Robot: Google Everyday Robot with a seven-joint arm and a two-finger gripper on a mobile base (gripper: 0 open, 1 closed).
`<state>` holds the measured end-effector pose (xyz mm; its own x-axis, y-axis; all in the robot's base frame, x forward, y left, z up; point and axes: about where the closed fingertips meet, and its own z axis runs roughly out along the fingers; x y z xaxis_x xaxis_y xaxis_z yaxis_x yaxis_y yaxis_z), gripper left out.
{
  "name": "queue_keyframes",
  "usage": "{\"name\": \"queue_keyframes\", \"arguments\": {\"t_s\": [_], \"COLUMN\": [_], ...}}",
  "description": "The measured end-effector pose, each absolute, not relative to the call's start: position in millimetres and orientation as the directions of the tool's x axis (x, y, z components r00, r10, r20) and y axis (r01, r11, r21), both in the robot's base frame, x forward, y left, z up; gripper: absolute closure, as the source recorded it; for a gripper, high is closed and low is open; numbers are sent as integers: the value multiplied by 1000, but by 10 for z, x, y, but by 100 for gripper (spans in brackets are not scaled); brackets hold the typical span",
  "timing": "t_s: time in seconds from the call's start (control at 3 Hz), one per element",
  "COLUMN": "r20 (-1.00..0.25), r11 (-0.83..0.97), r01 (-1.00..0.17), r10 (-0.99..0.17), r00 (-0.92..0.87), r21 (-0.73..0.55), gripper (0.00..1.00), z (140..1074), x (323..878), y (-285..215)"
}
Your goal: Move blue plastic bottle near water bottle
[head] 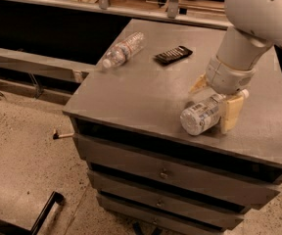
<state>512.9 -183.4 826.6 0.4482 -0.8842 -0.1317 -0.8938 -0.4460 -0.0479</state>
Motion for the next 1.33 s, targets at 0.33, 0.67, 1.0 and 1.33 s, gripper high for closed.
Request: {"name": "queue_keyframes", "arguments": {"t_s": [0.33, 0.67, 1.0, 1.33], "r20": [-140, -140, -140, -144], "r11": [-448, -447, -447, -449], "r01": [-893, -893, -893, -892], "r10": [-883, -883, -883, -881], "r00": [449, 449, 449, 451], "r21": [-41, -42, -42, -53], "gripper": [55, 86, 100, 100], "z": [8191, 8262, 8262, 8266], "x": [5143, 5143, 5143, 5150], "y": [-1822, -1823, -1823, -1820]}}
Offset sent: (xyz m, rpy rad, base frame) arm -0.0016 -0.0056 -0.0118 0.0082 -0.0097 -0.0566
